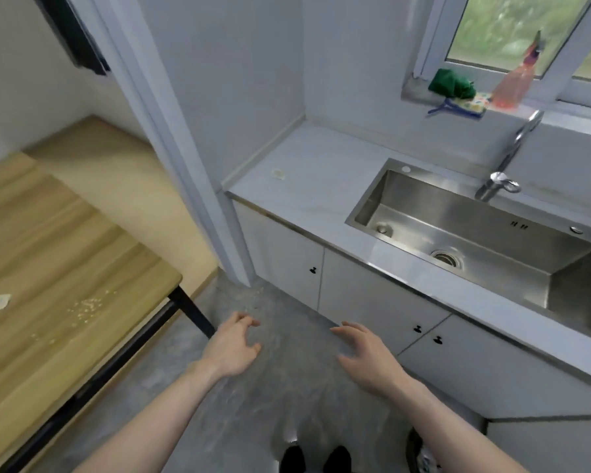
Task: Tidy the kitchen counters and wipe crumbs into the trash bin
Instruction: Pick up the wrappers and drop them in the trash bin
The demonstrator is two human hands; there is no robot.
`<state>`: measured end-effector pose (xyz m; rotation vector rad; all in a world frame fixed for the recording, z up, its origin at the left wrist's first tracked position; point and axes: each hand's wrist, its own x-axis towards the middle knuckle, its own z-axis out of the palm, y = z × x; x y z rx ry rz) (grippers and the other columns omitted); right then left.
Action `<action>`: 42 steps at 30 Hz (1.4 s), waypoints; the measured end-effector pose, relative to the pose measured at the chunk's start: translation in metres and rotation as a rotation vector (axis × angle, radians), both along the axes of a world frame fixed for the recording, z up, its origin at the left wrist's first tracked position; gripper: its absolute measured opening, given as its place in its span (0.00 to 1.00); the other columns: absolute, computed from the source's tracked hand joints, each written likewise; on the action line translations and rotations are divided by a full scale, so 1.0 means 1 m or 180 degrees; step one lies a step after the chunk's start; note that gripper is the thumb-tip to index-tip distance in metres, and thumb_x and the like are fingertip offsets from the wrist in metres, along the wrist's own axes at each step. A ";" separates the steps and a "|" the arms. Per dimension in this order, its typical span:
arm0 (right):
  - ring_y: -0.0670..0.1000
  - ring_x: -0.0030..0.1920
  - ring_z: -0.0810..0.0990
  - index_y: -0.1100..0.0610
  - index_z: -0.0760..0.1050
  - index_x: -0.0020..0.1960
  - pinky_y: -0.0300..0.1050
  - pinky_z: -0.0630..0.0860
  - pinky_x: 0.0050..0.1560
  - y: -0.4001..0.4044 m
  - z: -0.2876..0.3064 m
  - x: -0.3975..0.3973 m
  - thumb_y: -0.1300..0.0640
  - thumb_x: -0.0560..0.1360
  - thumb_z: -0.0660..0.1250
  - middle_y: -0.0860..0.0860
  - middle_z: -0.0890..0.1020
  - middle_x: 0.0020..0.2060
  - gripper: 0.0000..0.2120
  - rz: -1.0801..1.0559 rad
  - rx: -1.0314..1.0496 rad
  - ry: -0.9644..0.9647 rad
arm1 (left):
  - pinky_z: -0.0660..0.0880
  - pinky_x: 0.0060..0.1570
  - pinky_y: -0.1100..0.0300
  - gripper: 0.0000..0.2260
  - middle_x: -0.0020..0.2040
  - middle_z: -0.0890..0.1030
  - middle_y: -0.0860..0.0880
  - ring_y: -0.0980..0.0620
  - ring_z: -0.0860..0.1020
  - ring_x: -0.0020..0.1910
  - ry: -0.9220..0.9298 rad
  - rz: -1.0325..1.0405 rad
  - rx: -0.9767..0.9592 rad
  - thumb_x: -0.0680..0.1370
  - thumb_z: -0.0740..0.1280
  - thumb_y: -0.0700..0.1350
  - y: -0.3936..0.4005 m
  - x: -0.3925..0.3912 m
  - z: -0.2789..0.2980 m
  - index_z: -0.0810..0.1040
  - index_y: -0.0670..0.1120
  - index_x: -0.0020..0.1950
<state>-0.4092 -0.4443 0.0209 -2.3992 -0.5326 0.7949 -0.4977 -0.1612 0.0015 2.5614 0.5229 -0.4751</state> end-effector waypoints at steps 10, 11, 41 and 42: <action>0.47 0.75 0.67 0.46 0.72 0.73 0.40 0.61 0.74 0.124 0.009 0.017 0.49 0.78 0.68 0.46 0.66 0.77 0.24 0.0708 0.0088 -0.0063 | 0.65 0.71 0.54 0.25 0.74 0.66 0.47 0.44 0.67 0.72 0.0269 0.0991 0.0257 0.75 0.69 0.53 0.141 -0.053 -0.009 0.73 0.49 0.71; 0.47 0.75 0.67 0.46 0.72 0.73 0.40 0.61 0.74 0.137 0.009 0.016 0.49 0.78 0.68 0.45 0.66 0.77 0.24 0.0722 0.0102 -0.0055 | 0.65 0.71 0.54 0.25 0.74 0.66 0.47 0.44 0.67 0.72 0.0293 0.1040 0.0223 0.75 0.69 0.54 0.154 -0.055 -0.013 0.73 0.49 0.71; 0.52 0.73 0.69 0.52 0.71 0.74 0.43 0.64 0.75 0.581 -0.003 0.005 0.53 0.78 0.68 0.50 0.68 0.75 0.25 0.1839 -0.0137 -0.0066 | 0.64 0.72 0.47 0.32 0.81 0.51 0.41 0.37 0.59 0.77 0.0815 0.2497 0.0393 0.76 0.69 0.51 0.571 -0.111 -0.096 0.64 0.42 0.77; 0.52 0.73 0.70 0.51 0.71 0.74 0.43 0.65 0.74 0.588 -0.006 0.005 0.52 0.78 0.68 0.50 0.68 0.75 0.25 0.1868 -0.0151 -0.0069 | 0.65 0.71 0.47 0.32 0.81 0.51 0.41 0.37 0.59 0.77 0.0851 0.2560 0.0355 0.77 0.69 0.52 0.580 -0.112 -0.100 0.63 0.42 0.77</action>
